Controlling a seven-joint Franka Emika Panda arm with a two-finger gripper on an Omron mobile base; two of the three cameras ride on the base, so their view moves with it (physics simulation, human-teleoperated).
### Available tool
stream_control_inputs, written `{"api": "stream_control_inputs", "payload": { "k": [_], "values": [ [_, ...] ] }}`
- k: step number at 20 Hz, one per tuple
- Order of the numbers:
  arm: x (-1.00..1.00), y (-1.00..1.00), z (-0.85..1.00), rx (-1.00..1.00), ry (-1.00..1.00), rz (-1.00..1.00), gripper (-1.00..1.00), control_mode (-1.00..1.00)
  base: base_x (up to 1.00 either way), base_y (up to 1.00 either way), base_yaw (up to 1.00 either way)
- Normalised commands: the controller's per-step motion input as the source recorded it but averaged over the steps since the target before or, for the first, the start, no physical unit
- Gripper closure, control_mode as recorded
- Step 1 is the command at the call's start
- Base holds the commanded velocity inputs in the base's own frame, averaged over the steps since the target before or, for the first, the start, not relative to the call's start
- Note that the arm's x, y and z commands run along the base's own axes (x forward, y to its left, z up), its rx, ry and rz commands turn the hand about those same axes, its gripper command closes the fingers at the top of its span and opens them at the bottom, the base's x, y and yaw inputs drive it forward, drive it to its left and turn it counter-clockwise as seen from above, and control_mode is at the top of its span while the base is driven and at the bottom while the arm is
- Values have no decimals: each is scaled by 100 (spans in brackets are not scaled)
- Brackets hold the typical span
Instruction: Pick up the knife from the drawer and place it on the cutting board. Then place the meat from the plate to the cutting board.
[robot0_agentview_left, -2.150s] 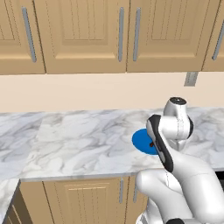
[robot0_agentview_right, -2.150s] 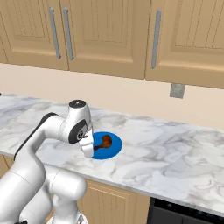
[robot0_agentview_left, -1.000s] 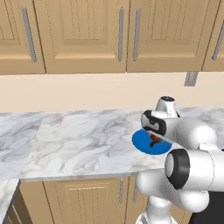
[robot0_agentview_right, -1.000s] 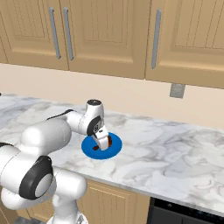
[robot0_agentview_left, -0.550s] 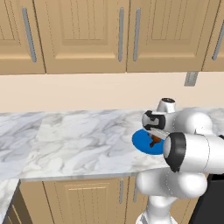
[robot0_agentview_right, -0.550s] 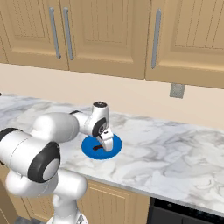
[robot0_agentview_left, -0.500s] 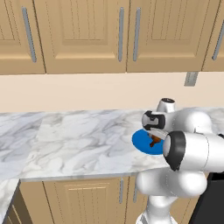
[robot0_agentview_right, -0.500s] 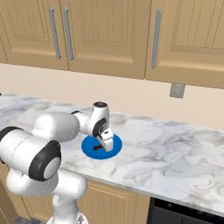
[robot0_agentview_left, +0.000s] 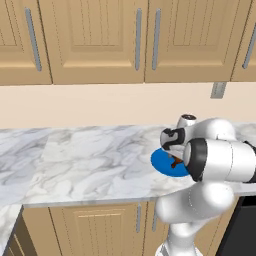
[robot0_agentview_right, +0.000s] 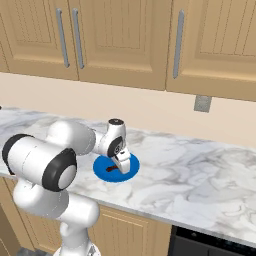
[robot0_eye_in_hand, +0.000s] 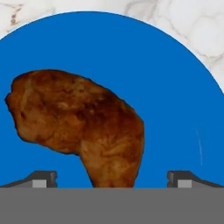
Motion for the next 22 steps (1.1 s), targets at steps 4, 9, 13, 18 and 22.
{"api": "stream_control_inputs", "payload": {
  "k": [4, 9, 13, 18, 22],
  "values": [
    [14, 0, -21, 0, 1, 0, -100, -100, 0, 0, 0],
    [6, 0, -34, -1, 4, 0, 100, -100, 0, 0, 0],
    [0, 0, -19, 0, 0, 0, 100, -100, 0, 0, 0],
    [-3, 0, 0, 0, -2, 0, 100, -100, 0, 0, 0],
    [-12, 0, 2, 0, -8, 0, 100, -100, 0, 0, 0]
  ]
}}
